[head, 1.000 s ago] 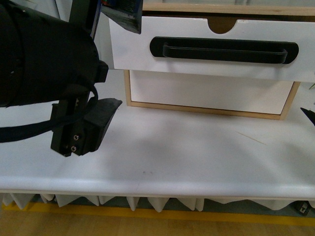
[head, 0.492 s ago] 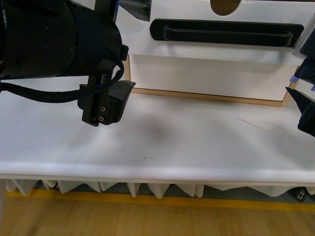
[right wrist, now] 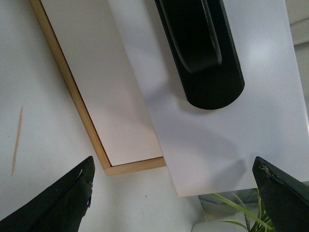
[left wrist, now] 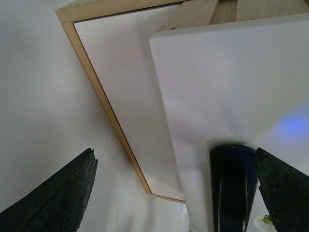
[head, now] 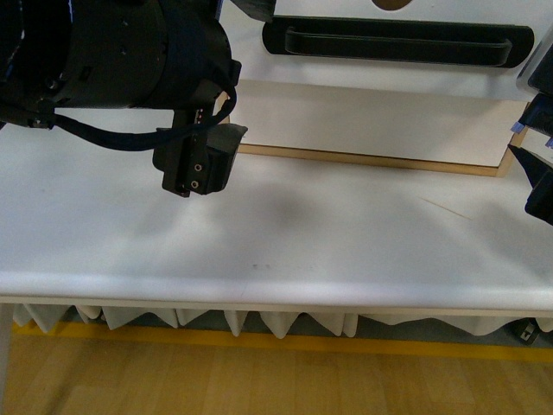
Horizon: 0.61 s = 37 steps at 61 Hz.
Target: Close drawer sideways
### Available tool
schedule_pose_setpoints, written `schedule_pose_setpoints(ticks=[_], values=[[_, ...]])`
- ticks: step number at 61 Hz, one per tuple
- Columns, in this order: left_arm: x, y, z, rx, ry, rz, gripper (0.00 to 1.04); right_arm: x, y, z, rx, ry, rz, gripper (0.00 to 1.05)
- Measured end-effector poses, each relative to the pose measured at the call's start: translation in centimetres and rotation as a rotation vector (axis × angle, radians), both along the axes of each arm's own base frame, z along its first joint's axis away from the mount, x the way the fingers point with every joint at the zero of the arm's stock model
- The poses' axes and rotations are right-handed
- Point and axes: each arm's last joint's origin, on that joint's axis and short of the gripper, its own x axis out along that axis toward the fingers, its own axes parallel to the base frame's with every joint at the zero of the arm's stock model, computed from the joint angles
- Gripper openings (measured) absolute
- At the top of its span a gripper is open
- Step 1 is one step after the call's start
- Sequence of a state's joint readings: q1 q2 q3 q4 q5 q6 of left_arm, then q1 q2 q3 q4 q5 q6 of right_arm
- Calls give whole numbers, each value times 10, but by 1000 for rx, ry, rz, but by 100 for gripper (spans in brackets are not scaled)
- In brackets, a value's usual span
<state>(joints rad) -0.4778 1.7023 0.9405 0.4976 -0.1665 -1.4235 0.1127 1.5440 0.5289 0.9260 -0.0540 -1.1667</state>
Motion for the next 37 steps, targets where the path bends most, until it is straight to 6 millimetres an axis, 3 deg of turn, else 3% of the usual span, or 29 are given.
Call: schedule_pose_setpoints(ticks=[37], values=[[22, -9, 7, 4, -4, -10, 99, 27, -3, 2, 6, -6, -12, 96]])
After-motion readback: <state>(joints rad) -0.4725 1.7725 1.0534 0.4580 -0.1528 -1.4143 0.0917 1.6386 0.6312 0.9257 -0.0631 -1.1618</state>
